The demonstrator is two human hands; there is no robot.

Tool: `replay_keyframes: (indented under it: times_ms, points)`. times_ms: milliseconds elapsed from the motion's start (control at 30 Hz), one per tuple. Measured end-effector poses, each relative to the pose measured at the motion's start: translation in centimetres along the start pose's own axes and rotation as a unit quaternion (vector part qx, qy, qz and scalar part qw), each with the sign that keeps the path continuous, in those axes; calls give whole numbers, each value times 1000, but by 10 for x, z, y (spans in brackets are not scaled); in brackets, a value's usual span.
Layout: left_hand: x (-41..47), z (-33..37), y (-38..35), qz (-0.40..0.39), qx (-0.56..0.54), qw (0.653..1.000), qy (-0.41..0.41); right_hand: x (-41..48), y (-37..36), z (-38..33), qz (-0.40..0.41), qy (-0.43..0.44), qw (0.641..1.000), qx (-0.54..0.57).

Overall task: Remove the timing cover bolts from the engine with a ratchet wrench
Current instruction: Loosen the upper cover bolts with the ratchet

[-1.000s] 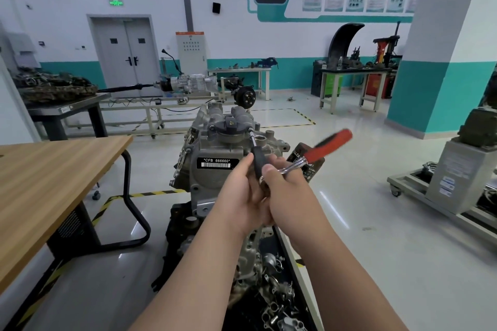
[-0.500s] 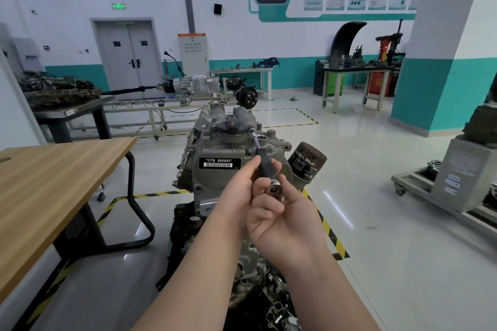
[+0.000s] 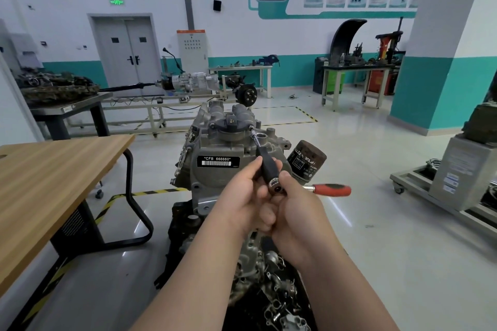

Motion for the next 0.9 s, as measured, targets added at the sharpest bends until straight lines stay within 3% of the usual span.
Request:
replay_keyframes:
  times_ms: [133, 300, 367, 467, 600, 667, 800, 867, 900]
  points:
    - [4, 3, -5, -11, -39, 999, -19, -1, 12, -22, 27, 33, 968, -245]
    - [6, 0, -5, -16, -33, 999, -17, -1, 12, -40, 47, 60, 911, -406]
    - [8, 1, -3, -18, -43, 999, -23, 0, 6, -47, 46, 97, 871, -479]
    - [7, 2, -5, -43, -24, 998, -24, -6, -15, -57, 40, 153, 776, -610]
    - [1, 3, -6, -48, -50, 998, -7, -9, -39, -62, 54, 179, 575, -796]
    - [-1, 4, -7, -48, -51, 997, -11, -10, -46, -61, 49, 173, 527, -831]
    - [0, 2, -6, -49, -50, 997, -13, -10, -49, -63, 56, 179, 527, -829]
    - [0, 2, -8, -54, -51, 997, -15, -9, -44, -63, 60, 185, 566, -801]
    - [0, 3, -9, -53, -49, 997, -17, -7, -39, -61, 57, 180, 603, -775]
Point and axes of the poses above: each hand's wrist, its own x-axis towards the middle knuckle, its own y-axis out of the back of the hand, z = x × y, the point moved 9 cm from there along x, towards the middle knuckle, and after that the axes turned 3 degrees about -z, right-handed, at the moved point
